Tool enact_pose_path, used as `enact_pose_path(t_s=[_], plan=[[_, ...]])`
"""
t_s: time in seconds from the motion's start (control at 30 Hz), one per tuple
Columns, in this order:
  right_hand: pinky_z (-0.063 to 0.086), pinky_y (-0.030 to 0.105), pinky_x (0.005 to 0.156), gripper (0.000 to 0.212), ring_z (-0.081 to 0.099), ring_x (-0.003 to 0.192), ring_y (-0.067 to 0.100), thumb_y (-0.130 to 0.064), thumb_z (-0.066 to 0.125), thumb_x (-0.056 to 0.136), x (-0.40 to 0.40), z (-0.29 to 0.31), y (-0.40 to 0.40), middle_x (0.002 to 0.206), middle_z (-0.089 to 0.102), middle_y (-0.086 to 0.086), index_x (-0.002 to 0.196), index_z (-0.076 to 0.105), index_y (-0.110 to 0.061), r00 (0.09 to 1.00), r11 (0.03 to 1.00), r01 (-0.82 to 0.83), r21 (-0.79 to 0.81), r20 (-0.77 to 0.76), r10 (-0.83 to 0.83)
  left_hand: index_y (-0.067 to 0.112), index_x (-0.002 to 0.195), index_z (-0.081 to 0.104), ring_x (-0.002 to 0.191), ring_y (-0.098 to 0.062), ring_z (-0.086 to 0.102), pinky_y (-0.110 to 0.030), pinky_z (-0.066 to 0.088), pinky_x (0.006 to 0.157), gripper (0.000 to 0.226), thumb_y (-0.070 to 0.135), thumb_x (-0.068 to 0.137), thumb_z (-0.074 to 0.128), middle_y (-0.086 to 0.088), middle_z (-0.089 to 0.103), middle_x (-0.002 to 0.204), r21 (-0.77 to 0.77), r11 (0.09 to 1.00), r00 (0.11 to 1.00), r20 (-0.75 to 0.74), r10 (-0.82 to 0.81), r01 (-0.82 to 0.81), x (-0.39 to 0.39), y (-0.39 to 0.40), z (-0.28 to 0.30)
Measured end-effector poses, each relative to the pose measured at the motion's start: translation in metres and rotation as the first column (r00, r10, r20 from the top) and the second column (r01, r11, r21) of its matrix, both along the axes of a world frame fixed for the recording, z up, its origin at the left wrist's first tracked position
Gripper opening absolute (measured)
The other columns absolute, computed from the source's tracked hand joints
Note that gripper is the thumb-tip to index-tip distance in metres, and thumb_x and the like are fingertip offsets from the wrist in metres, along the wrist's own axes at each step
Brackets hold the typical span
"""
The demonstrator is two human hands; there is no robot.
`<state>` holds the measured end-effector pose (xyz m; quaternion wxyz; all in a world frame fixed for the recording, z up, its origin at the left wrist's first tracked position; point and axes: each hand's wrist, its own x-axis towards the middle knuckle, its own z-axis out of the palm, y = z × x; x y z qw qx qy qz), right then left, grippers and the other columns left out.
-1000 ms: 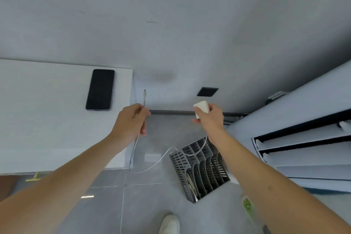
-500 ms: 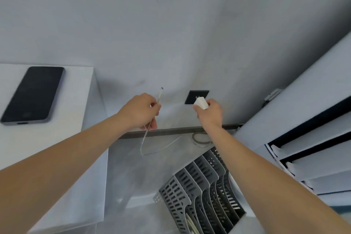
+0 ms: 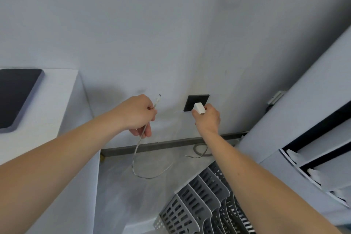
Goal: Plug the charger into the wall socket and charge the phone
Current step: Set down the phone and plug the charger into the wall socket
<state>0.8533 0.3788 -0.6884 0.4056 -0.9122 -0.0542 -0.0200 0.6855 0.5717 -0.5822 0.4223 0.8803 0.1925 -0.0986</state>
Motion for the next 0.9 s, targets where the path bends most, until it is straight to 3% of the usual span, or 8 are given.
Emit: enact_pose_path(t_s=[0.13, 0.23, 0.53, 0.9], plan=[[0.063, 0.047, 0.080, 0.029, 0.068, 0.095, 0.029, -0.033, 0.075, 0.096, -0.0025, 0.0002, 0.0016, 0.099, 0.063, 0.007, 0.106, 0.060, -0.010, 0.999, 1.000, -0.018, -0.002, 0.046, 0.018, 0.006, 0.096, 0.063, 0.047, -0.016, 0.073, -0.021, 0.053, 0.041, 0.027, 0.022, 0.108, 0.044, -0.007, 0.079, 0.060, 0.041, 0.999, 1.000, -0.006, 0.001, -0.001, -0.0004, 0.0043, 0.0025], [0.057, 0.039, 0.076, 0.030, 0.064, 0.092, 0.025, -0.033, 0.076, 0.095, -0.0024, 0.0000, 0.0029, 0.101, 0.066, 0.010, 0.105, 0.060, -0.009, 0.997, 0.999, -0.017, -0.034, 0.073, 0.019, 0.007, 0.095, 0.062, 0.048, -0.016, 0.074, -0.022, 0.053, 0.042, 0.028, 0.022, 0.108, 0.043, -0.007, 0.079, 0.060, 0.043, 0.999, 1.000, -0.004, -0.002, 0.002, 0.0001, 0.0039, 0.0025], [0.061, 0.045, 0.082, 0.034, 0.068, 0.098, 0.030, -0.032, 0.074, 0.097, -0.0081, 0.0023, 0.0051, 0.108, 0.070, 0.016, 0.112, 0.063, -0.004, 0.993, 0.998, -0.003, -0.067, 0.116, 0.011, 0.007, 0.095, 0.062, 0.047, -0.014, 0.074, -0.021, 0.053, 0.041, 0.028, 0.024, 0.109, 0.043, -0.004, 0.079, 0.059, 0.068, 0.997, 1.000, -0.011, -0.022, 0.023, -0.0003, 0.0039, 0.0054], [0.058, 0.043, 0.076, 0.036, 0.068, 0.093, 0.034, -0.036, 0.068, 0.101, -0.0041, 0.0071, 0.0071, 0.103, 0.070, 0.018, 0.108, 0.066, 0.000, 0.990, 0.996, -0.027, -0.088, 0.138, 0.039, 0.007, 0.096, 0.063, 0.052, -0.018, 0.076, -0.022, 0.055, 0.043, 0.027, 0.023, 0.107, 0.043, -0.003, 0.079, 0.058, 0.097, 0.995, 0.999, -0.011, -0.036, 0.037, -0.0014, 0.0006, 0.0048]])
